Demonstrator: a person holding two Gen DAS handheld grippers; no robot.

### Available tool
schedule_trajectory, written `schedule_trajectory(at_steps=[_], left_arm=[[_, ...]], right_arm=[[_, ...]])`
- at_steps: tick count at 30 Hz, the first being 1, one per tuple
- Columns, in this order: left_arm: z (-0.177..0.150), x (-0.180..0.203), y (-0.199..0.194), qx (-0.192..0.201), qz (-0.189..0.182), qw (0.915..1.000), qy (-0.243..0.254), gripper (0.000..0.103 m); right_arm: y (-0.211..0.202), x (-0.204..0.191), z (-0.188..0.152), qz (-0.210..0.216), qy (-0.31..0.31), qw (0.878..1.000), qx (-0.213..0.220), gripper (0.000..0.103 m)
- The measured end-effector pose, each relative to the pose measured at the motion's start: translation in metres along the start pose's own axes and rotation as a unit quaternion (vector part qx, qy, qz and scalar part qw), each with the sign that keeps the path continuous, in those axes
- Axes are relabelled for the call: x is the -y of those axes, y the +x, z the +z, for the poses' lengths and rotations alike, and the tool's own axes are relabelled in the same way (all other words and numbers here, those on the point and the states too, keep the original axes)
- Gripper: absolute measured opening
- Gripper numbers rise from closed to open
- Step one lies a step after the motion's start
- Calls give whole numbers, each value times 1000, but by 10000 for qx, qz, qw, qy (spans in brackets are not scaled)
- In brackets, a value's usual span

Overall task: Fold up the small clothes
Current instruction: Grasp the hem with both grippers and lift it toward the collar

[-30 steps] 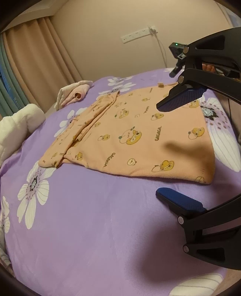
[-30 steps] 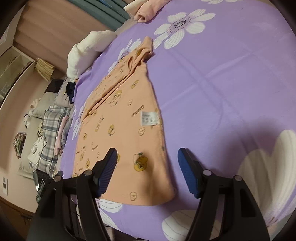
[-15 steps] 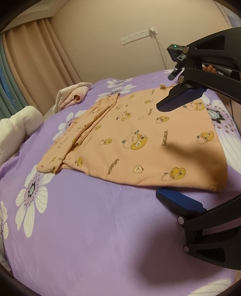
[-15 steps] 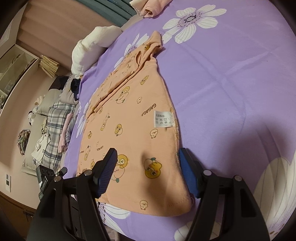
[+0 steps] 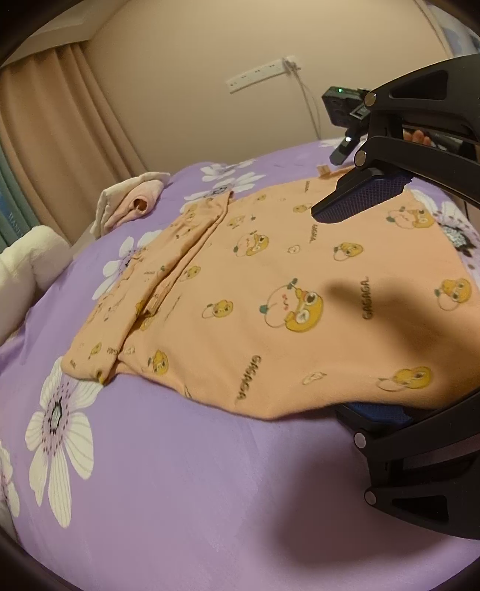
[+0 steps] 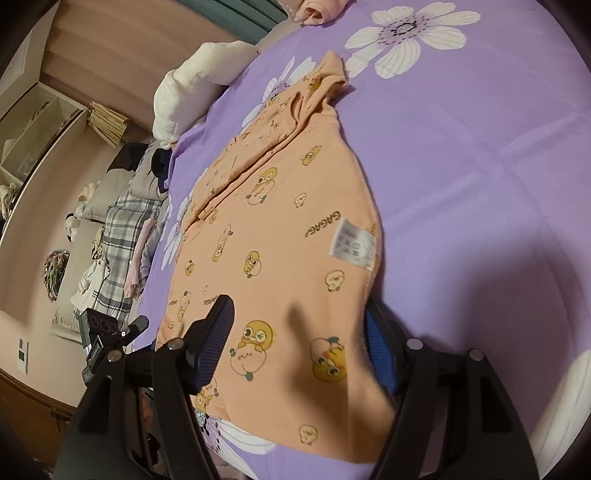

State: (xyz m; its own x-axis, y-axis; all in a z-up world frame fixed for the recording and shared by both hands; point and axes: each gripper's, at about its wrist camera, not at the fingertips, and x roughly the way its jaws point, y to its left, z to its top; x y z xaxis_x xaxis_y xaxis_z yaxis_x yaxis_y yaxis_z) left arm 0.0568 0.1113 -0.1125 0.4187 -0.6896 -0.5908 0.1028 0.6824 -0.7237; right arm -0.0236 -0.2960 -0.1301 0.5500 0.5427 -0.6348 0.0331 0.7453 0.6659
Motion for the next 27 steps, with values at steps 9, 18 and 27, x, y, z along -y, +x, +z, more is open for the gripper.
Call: schedule_trajectory(at_steps=[9,18,27], left_arm=[[5,8,9,-115,-98,9999,57,84],[-9,11,7,-284,-283,9991,132,84],[-17,15,6,-413,-395,9983,84,84]], right_arm=[[16,-7,10,175,-15,9998,-124,69],[20,-11,7,350,-40,9990,-261,69],[14,-11,-6,547,-49,9974,-462,69]])
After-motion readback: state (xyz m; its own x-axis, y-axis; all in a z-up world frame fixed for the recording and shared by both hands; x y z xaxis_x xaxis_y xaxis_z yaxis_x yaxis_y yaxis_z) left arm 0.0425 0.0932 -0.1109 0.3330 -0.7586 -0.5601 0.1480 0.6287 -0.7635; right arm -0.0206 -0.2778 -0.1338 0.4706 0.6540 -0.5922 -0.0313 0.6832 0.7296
